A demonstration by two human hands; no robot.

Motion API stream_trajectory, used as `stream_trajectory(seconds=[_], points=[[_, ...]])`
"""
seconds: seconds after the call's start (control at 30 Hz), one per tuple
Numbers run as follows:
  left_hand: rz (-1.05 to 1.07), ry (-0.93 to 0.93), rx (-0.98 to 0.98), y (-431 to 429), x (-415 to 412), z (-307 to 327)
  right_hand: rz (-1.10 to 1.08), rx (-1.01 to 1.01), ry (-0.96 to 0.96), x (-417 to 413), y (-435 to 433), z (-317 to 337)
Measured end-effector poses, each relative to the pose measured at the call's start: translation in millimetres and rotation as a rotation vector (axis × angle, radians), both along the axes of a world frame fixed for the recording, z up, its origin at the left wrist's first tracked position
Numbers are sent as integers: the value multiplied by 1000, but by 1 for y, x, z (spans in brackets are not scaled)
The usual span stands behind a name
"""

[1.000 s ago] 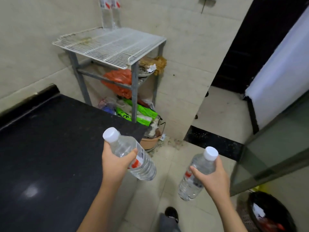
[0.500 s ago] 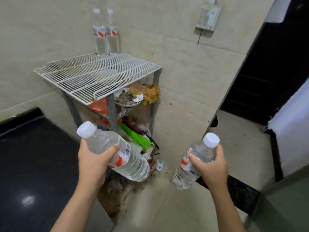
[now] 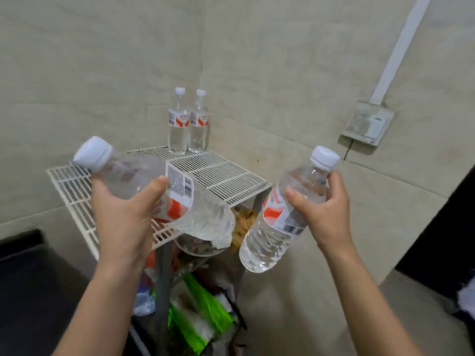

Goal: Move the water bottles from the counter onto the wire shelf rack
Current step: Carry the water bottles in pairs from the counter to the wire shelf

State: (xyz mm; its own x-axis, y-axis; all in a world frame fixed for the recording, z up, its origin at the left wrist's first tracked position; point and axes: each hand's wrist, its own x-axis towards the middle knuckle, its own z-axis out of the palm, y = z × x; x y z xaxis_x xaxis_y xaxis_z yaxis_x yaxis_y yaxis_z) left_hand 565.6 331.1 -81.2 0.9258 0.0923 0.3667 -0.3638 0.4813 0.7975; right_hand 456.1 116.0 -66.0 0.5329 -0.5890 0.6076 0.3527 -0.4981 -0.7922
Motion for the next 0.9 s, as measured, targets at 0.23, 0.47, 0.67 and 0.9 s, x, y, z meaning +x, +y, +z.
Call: stream_trajectory(seconds=[0.23,0.47,0.67,0.9], points=[[124,-49,99,-35,90,0,-55,-58,-71,88,-48,-12],[186,-85,261,-60,135,4,-38,117,-174,164,-87,-9],[227,-57,436,-88,173,9,26,66,21,244,-122,-4],[317,18,502,-118,203,2,51,25,100,338,-130,-2]])
